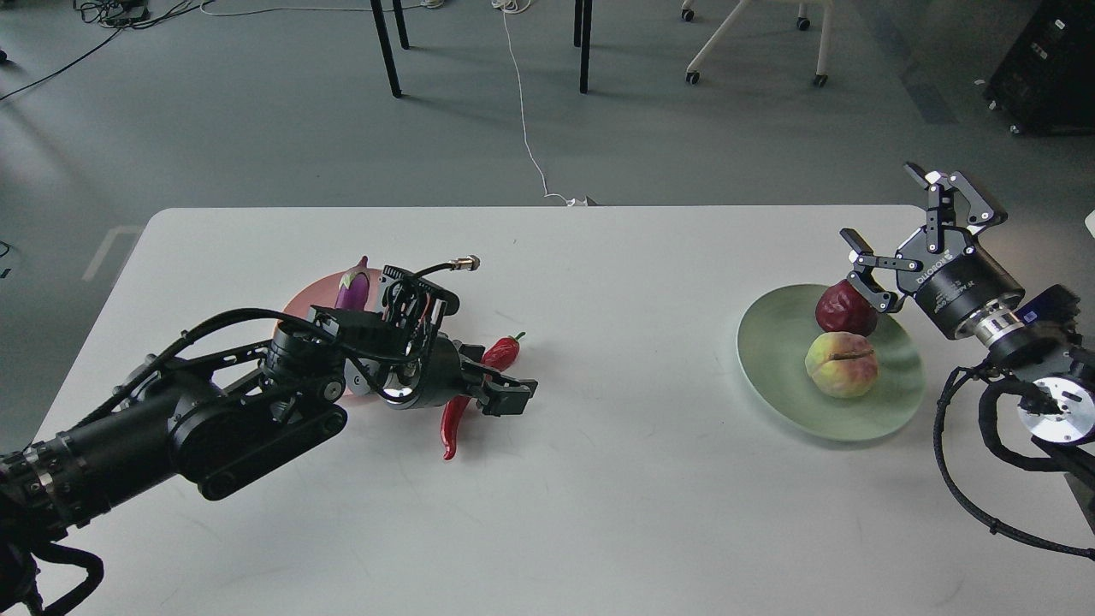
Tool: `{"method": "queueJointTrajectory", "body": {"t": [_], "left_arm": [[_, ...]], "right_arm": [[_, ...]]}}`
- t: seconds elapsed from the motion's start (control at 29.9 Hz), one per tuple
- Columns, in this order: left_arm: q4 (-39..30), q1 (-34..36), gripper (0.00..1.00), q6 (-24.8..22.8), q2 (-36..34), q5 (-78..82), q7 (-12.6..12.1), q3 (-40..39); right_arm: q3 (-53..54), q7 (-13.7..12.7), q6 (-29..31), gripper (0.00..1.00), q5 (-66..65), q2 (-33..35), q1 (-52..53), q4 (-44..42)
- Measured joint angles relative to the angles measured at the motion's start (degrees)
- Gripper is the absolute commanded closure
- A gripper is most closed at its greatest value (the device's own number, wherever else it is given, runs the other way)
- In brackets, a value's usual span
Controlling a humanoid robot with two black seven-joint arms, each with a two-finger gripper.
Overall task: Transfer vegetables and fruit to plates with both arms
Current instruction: 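Reach the left gripper to the red chili pepper and grasp it, then lay the chili pepper on the pink plate and raise the left gripper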
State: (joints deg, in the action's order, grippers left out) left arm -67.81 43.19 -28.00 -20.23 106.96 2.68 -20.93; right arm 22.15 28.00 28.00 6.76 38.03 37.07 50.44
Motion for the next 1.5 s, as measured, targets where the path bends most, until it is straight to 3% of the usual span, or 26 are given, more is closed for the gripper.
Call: {"method": "queueJointTrajectory", "body": {"t": [0.27,0.4,0.47,0.53,0.57,0.8,1.0,1.17,1.37,1.44,1.5], "left_arm": [[4.3,-0.3,0.16,0.3,1.3,0.0,0.0,0.9],[4.9,-0.4,0.30,0.5,1.3,-0.1,0.1,1.0],[5.0,-0.5,0.48,0.5,1.3,-0.2,0.1,1.0],[5.0,-0.5,0.82,0.5,1.2,-0.3,0.1,1.0],[5.0,-0.5,0.89,0.5,1.2,-0.3,0.1,1.0],[4.1,-0.2,0.92,0.5,1.2,-0.3,-2.0,1.5],[-0.6,1.0,0.92,0.4,0.1,-3.5,-2.6,0.0],[-3.1,4.2,0.92,0.4,-4.2,-10.3,-3.8,-0.5],[-2.6,5.8,0.91,0.5,-11.4,-11.8,-3.6,-0.2],[-1.6,5.8,0.89,0.6,-13.4,-11.7,-3.3,0.1],[0.3,5.6,0.78,1.3,-14.7,-11.6,-3.2,0.3]], "right_arm": [[0.1,0.0,0.0,0.03,0.0,0.1,0.0,0.1],[0.1,0.0,0.0,0.03,0.0,0.5,-0.1,0.1],[0.1,0.0,0.0,0.03,0.0,0.6,-0.1,0.2],[0.1,0.0,0.0,0.03,0.0,0.6,-0.1,0.2],[0.1,0.0,0.0,0.03,0.0,0.6,-0.1,0.2],[0.1,0.0,0.0,0.03,0.0,0.7,-0.1,0.2],[0.1,0.0,0.0,0.03,0.0,0.6,-0.1,0.2],[0.1,0.0,0.0,0.03,0.0,0.6,-0.1,0.2],[0.1,0.0,0.0,0.03,0.0,0.6,-0.1,0.2],[0.1,0.0,0.0,0.03,0.0,0.5,-0.1,0.2],[0.1,0.0,0.0,0.03,-0.2,0.4,-0.1,0.2]]}}
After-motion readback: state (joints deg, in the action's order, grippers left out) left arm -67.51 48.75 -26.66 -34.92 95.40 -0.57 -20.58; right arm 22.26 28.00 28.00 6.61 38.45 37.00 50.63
